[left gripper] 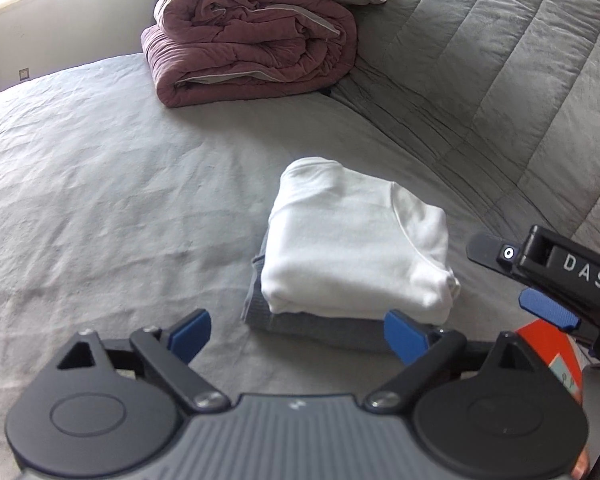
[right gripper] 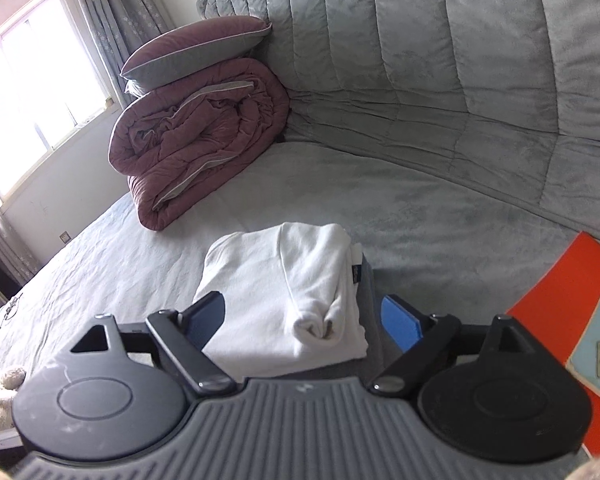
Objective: Fold clothes
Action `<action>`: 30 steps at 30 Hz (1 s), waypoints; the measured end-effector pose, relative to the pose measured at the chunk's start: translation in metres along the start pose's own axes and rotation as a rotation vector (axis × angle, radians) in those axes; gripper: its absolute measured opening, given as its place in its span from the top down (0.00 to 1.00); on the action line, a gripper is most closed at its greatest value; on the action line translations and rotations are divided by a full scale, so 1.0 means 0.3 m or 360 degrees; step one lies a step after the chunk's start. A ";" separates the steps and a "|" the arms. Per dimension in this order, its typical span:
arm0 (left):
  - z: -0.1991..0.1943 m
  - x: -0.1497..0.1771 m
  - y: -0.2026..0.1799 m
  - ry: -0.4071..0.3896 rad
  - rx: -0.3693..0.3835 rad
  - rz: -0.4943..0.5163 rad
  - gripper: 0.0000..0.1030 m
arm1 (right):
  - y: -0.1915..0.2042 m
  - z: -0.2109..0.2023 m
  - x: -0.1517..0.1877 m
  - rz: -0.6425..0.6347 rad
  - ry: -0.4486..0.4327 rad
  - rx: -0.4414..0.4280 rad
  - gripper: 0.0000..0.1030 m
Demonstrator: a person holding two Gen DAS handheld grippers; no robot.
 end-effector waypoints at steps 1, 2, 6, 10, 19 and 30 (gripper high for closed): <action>-0.012 0.010 -0.002 0.0014 -0.0010 0.0009 0.06 | 0.003 -0.012 0.011 -0.0007 0.0010 0.0012 0.13; -0.021 0.020 -0.002 0.0028 -0.0018 0.0009 0.05 | 0.005 -0.025 0.021 -0.0017 0.0019 0.0021 0.11; -0.059 0.058 0.002 0.0073 -0.0062 -0.0007 0.04 | 0.007 -0.076 0.059 -0.0056 0.0056 0.0036 0.05; -0.078 0.099 0.009 0.0107 -0.0104 0.0006 0.03 | -0.001 -0.119 0.098 -0.0070 0.0114 0.0050 0.01; -0.094 0.197 0.018 0.0103 -0.0209 -0.0005 0.01 | -0.054 -0.170 0.182 -0.0168 0.0155 -0.0025 0.00; -0.053 0.269 -0.029 0.0071 -0.0335 -0.0103 0.01 | -0.124 -0.195 0.222 -0.0148 0.0148 -0.0024 0.00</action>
Point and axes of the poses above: each gripper's, at about its wrist camera, not at the fingertips, and z roughly the way its jaws point, y to its left, x to its underside, the point moved 2 cm from there along z, roughly the way its jaws point, and after that the axes turned 15 degrees about y, right-handed, at the moved point
